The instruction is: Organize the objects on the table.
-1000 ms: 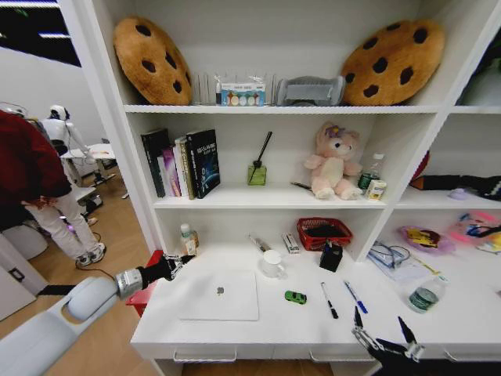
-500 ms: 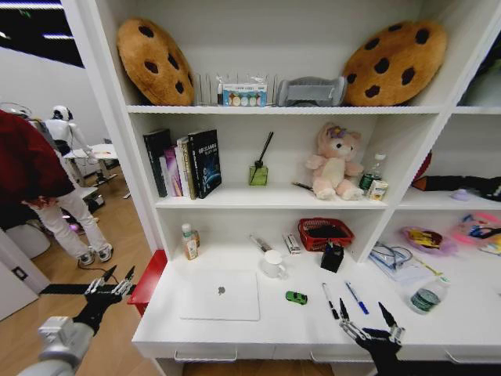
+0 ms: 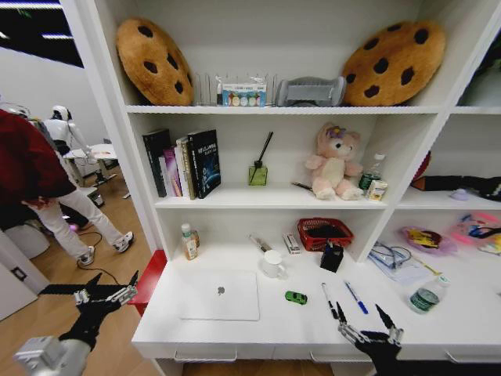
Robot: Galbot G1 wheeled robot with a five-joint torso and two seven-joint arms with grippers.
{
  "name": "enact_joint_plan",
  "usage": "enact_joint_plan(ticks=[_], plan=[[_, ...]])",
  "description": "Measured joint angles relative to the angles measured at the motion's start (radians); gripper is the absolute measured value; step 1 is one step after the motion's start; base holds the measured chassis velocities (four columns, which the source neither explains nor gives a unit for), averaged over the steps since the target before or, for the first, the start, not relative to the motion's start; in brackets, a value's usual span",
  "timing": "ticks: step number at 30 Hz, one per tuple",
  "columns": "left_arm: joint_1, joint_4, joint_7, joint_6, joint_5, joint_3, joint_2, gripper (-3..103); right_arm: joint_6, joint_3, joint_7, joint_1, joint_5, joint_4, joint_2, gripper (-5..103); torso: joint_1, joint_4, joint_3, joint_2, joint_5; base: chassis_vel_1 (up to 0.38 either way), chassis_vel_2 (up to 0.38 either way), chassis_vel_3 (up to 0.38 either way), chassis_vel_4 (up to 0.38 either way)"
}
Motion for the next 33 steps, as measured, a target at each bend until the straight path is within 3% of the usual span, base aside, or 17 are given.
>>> enact_joint_plan(ticks=[5,6,7,8,11,14,18,23,25,33], plan=[[-0.029,-0.005,-0.03,0.005,0.015,0.063,0.015,100,-0.024,-0.004,-0.03,0.02,0.051,-0.025,-0.037,100,0.0,-0.0001,0.0,0.0,-0.0002,0.0,0.0,0.0,0.0],[-0.035,-0.008,-0.042,0.005,0.018,0.08,0.014,100,-0.025,-0.003,-0.061,0.03,0.071,-0.032,-0.049,100,0.0,-0.0002,0.0,0.0,-0.0001,0.0,0.0,0.0,0.0],[-0.044,-0.012,-0.061,0.005,0.021,0.113,0.009,100,-0.028,0.014,-0.171,0.053,0.111,-0.055,-0.084,100,0.0,-0.0001,0.0,0.0,-0.0001,0.0,0.0,0.0,0.0],[-0.044,-0.012,-0.061,0.005,0.021,0.113,0.009,100,-0.028,0.014,-0.171,0.053,0.111,-0.055,-0.084,100,0.0,-0.0001,0.0,0.0,-0.0001,0.0,0.0,0.0,0.0],[-0.057,-0.011,-0.074,0.005,0.048,0.161,0.002,100,-0.059,0.051,-0.336,0.142,0.165,-0.108,-0.174,100,0.0,0.0001,0.0,0.0,0.0004,0.0,0.0,0.0,0.0],[-0.059,-0.009,-0.063,-0.003,0.061,0.172,0.002,100,-0.09,0.071,-0.377,0.2,0.196,-0.124,-0.22,100,0.0,0.0007,0.0,0.0,0.0002,0.0,0.0,0.0,0.0],[-0.061,-0.021,-0.03,-0.024,0.057,0.161,0.033,100,-0.142,0.075,-0.334,0.227,0.246,-0.121,-0.234,100,0.0,0.0002,0.0,0.0,-0.0001,0.0,0.0,0.0,0.0],[-0.053,-0.039,0.001,-0.034,0.048,0.146,0.07,100,-0.143,0.066,-0.304,0.2,0.215,-0.13,-0.196,100,0.0,-0.0002,0.0,0.0,-0.0002,0.0,0.0,0.0,0.0],[-0.053,-0.054,0.014,-0.035,0.009,0.163,0.094,100,-0.141,0.061,-0.291,0.185,0.21,-0.136,-0.18,100,0.0,-0.0002,0.0,0.0,-0.0001,0.0,0.0,0.0,0.0],[-0.054,-0.06,0.028,-0.021,0.021,0.206,0.114,100,-0.145,0.068,-0.3,0.206,0.234,-0.149,-0.211,100,0.0,0.0002,0.0,0.0,-0.0001,0.0,0.0,0.0,0.0]])
